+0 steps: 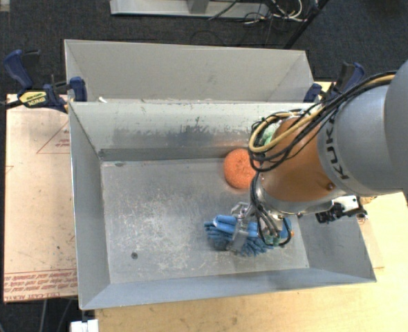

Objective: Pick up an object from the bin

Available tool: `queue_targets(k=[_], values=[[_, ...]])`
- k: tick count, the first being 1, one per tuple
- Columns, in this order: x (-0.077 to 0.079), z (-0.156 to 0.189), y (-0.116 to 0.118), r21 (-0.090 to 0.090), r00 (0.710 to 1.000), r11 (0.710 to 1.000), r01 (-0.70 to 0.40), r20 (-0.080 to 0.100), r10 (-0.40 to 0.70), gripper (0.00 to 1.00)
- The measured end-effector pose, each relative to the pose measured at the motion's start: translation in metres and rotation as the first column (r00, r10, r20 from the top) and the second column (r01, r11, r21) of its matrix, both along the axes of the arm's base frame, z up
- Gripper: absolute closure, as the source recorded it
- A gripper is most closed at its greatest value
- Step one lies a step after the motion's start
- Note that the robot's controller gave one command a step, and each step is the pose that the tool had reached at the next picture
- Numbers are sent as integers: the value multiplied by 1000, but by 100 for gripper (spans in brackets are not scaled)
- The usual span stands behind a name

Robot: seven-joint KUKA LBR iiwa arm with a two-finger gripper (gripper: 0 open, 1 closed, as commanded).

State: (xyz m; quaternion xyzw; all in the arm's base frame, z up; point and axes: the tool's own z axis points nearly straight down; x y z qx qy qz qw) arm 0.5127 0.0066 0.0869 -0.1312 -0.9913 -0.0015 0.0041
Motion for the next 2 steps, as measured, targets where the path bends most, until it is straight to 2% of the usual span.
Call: queue_targets(k=[2], values=[[0, 35, 0, 0, 1000, 1000, -1, -1, 1, 100]])
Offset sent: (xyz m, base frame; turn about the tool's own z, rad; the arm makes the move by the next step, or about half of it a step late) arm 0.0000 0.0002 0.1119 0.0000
